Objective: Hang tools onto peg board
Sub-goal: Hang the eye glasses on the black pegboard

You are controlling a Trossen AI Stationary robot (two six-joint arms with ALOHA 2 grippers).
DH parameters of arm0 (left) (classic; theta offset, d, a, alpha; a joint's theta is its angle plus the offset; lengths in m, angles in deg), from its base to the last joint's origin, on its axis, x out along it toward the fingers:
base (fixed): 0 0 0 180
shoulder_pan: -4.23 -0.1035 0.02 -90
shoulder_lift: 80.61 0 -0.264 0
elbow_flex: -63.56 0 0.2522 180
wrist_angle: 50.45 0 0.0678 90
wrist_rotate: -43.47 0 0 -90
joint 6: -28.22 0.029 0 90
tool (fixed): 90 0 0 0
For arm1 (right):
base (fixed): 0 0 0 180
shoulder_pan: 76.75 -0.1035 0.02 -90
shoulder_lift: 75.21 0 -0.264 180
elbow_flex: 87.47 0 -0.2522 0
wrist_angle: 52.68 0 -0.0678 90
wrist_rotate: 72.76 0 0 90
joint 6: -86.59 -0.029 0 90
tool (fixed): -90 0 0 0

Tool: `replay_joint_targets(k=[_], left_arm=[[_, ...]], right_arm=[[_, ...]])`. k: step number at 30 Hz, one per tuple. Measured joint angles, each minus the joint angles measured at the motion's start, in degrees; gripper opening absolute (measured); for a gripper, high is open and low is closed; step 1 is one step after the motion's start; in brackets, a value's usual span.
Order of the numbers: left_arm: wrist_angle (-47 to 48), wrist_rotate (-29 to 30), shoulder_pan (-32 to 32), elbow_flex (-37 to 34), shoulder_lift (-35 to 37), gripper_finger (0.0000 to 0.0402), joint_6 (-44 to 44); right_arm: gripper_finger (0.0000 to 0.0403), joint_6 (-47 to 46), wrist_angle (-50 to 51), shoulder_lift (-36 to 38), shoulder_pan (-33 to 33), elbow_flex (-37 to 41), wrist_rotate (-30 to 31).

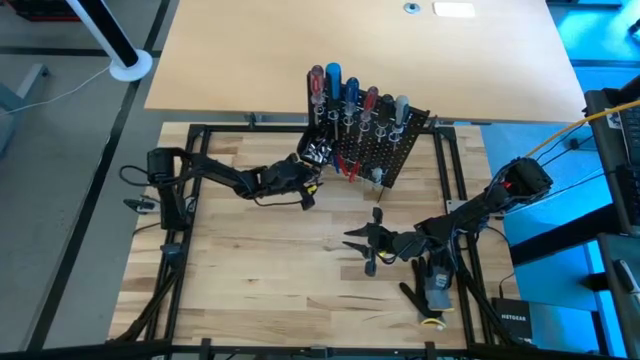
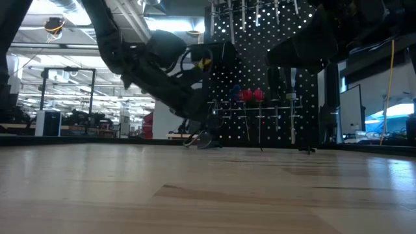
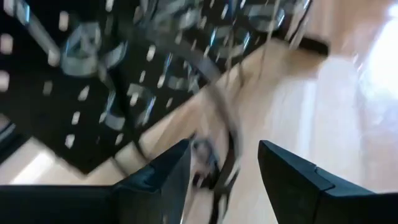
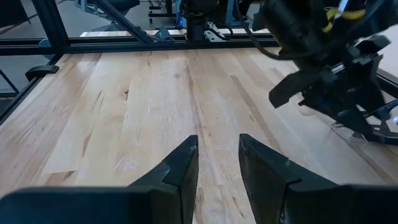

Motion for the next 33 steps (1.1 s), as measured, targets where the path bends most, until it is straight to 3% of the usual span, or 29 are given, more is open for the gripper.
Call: replay_joint_targets(k=[5, 16, 33], left_arm=[[0.1, -0.1, 0.1, 0.7, 0.6, 0.0158, 0.0], [0.7, -0.3, -0.1, 0.7, 0.6, 0.0016, 1.5], [4.1, -4.7, -0.4, 0.6, 5.4, 0.0021, 1.3]], right_arm=[[0.0115, 0.0, 0.0, 0.0, 0.0, 0.0, 0.0], [0.0115, 0.0, 0.2, 0.0, 0.0, 0.0, -0.1], [0.0115, -1.1, 0.8, 0.0, 0.0, 0.0, -0.5]])
